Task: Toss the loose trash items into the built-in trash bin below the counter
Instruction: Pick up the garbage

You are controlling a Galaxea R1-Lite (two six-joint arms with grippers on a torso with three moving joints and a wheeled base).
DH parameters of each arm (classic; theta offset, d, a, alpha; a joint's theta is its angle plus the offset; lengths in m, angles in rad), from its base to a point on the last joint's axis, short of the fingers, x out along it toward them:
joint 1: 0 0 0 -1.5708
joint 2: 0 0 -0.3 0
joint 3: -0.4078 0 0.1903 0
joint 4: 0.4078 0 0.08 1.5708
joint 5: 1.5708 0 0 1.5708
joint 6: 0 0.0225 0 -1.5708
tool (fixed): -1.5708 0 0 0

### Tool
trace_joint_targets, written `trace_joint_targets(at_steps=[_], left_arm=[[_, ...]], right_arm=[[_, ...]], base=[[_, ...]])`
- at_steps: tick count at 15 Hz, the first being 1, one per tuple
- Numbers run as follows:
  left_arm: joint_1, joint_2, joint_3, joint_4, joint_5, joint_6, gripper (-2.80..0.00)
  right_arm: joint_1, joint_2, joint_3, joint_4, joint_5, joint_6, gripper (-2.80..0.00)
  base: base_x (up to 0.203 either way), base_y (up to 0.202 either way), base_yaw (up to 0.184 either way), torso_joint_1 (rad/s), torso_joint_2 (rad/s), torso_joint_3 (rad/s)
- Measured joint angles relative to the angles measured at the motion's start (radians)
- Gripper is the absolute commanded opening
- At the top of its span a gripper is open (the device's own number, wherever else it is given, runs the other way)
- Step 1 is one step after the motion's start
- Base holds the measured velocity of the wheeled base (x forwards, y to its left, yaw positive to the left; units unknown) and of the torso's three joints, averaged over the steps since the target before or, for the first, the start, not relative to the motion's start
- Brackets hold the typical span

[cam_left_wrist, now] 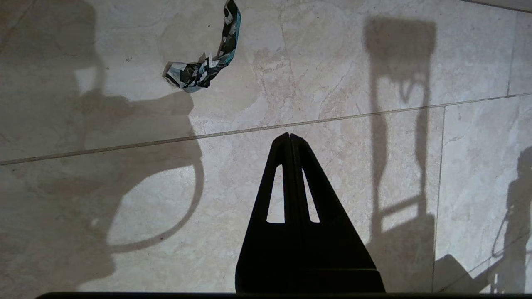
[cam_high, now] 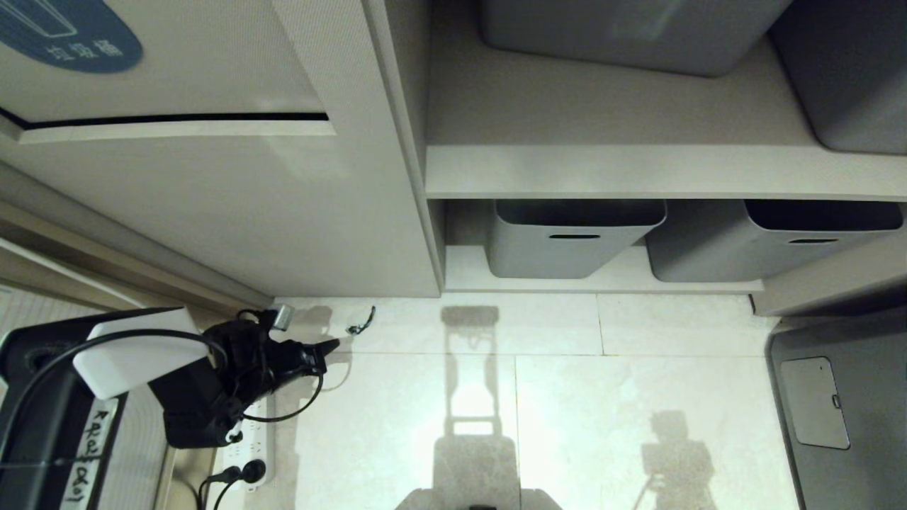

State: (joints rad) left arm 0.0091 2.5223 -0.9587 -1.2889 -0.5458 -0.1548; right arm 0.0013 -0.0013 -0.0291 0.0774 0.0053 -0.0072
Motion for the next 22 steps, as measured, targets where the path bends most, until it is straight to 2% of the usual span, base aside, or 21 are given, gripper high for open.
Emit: trace_joint_targets(at_steps=[3, 7, 11, 14, 16, 18, 20, 22], left_arm=[[-0.018, -0.016, 0.023, 0.0, 0.078, 0.015, -2.8], [-0.071, -0.153, 0.161, -0.004, 0.161, 0.016, -2.8], [-0.103, -0.472, 0.475, 0.002, 0.228, 0.021, -2.8], [-0.121, -0.808, 0.745, 0.055, 0.37, 0.025, -2.8], [-0.122, -1.056, 0.833, 0.162, 0.48, 0.027, -2.8], [-0.122, -1.302, 0.853, 0.327, 0.559, 0.03, -2.8], [-0.12, -1.546, 0.839, 0.545, 0.606, 0.04, -2.8], [-0.118, -1.792, 0.83, 0.784, 0.619, 0.074, -2.8]], right_arm=[[0.0, 0.0, 0.0, 0.0, 0.0, 0.0, -2.8], [0.0, 0.0, 0.0, 0.0, 0.0, 0.0, -2.8], [0.0, 0.0, 0.0, 0.0, 0.0, 0.0, -2.8], [0.0, 0.0, 0.0, 0.0, 0.0, 0.0, -2.8], [0.0, 0.0, 0.0, 0.0, 0.0, 0.0, -2.8], [0.0, 0.0, 0.0, 0.0, 0.0, 0.0, -2.8], [0.0, 0.0, 0.0, 0.0, 0.0, 0.0, -2.8], [0.0, 0.0, 0.0, 0.0, 0.0, 0.0, -2.8]], base=[[0.0, 0.0, 0.0, 0.0, 0.0, 0.0], [0.0, 0.0, 0.0, 0.0, 0.0, 0.0], [0.0, 0.0, 0.0, 0.0, 0.0, 0.0], [0.0, 0.0, 0.0, 0.0, 0.0, 0.0], [0.0, 0.0, 0.0, 0.0, 0.0, 0.0], [0.0, 0.0, 0.0, 0.0, 0.0, 0.0], [0.0, 0.0, 0.0, 0.0, 0.0, 0.0], [0.0, 0.0, 0.0, 0.0, 0.0, 0.0]])
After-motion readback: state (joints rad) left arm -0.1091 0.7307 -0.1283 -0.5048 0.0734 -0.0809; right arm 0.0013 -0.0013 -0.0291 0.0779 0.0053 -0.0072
